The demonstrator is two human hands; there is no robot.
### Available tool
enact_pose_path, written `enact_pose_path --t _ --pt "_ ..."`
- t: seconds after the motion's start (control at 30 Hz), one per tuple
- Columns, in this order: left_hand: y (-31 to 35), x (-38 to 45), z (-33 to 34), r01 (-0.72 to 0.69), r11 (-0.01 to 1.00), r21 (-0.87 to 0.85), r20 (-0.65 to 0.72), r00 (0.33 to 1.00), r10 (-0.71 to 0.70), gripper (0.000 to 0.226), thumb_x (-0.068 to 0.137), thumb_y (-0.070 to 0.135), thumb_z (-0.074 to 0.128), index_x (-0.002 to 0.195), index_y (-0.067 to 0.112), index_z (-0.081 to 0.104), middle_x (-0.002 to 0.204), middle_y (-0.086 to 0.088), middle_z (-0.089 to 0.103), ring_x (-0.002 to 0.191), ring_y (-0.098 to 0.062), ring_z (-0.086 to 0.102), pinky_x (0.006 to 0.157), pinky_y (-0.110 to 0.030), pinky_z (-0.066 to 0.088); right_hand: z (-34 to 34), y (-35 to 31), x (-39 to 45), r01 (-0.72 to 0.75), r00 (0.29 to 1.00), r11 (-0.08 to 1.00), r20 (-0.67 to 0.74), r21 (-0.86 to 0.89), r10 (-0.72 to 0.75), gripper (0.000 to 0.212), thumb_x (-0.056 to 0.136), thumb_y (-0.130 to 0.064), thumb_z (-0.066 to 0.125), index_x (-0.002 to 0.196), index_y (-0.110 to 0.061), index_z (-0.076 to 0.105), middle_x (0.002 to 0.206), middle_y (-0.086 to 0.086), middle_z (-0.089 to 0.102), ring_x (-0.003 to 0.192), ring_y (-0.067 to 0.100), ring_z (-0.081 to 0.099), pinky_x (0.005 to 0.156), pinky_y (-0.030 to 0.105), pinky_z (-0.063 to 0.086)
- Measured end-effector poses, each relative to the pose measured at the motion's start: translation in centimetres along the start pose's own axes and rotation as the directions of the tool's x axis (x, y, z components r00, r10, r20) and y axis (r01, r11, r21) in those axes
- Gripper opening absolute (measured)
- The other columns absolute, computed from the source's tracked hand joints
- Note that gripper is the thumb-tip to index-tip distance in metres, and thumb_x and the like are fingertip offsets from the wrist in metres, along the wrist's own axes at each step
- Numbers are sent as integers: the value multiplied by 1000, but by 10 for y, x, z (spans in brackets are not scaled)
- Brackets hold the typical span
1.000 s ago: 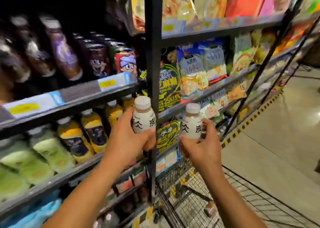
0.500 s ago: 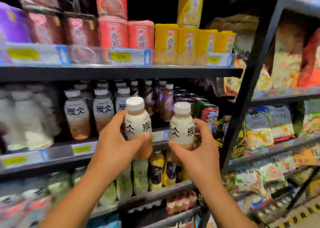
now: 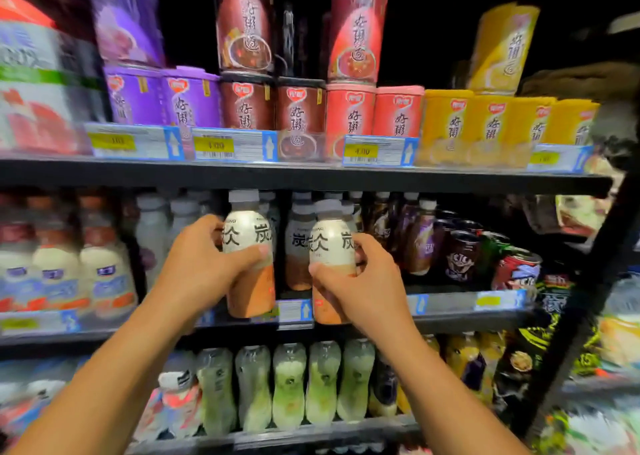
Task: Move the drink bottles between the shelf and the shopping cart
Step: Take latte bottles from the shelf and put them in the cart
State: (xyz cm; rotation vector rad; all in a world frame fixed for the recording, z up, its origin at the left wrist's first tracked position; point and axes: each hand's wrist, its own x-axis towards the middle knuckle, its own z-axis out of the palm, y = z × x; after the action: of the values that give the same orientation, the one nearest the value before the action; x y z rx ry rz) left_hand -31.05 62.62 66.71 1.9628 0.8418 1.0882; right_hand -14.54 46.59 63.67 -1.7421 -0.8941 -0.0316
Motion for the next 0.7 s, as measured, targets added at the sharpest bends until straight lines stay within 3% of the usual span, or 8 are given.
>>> enact_pose_path --t 0.1,0.2,0.37,0.5,0.6,0.7 --pt "3 11 -7 -18 999 41 -52 998 20 45 68 39 95 86 20 58 87 0 75 83 -22 72 74 -47 60 15 -12 12 -1 1000 999 -25 -33 0 42 72 -47 90 92 -30 57 84 -13 69 75 -2 65 65 27 53" --pt "4 16 -9 -49 996 77 -91 994 56 49 66 50 91 97 24 63 94 7 74 88 -16 72 79 -42 59 33 -20 21 -19 997 999 -78 -36 17 51 65 -51 89 91 -28 52 90 -10 72 82 12 70 74 42 59" --pt "-5 15 -4 -76 990 121 -143 985 93 53 70 44 90 108 19 63 102 1 73 95 -21 68 80 -40 55 54 -26 19 -17 992 998 -126 -65 9 58 70 -51 91 90 -28 41 93 -7 65 84 18 65 67 40 53" --pt "-22 13 4 -45 990 136 -158 985 67 52 68 51 89 90 19 55 88 0 67 85 -24 66 71 -44 54 68 -22 15 -31 985 990 -170 -137 7 66 70 -59 87 99 -28 37 101 -5 59 96 25 62 77 46 56" --pt "-29 11 11 -33 983 181 -175 982 65 60 65 60 86 90 18 51 92 -3 65 88 -29 64 74 -48 55 76 -21 14 -46 978 983 -208 -175 9 71 69 -64 86 104 -30 34 106 -4 59 103 28 62 82 50 58" --pt "-31 10 17 -14 972 236 -181 982 58 64 65 60 86 89 16 46 96 -6 59 90 -32 59 71 -42 47 82 -18 13 -60 978 972 -208 -228 12 73 69 -66 85 101 -30 31 106 -3 59 104 29 63 81 50 58"
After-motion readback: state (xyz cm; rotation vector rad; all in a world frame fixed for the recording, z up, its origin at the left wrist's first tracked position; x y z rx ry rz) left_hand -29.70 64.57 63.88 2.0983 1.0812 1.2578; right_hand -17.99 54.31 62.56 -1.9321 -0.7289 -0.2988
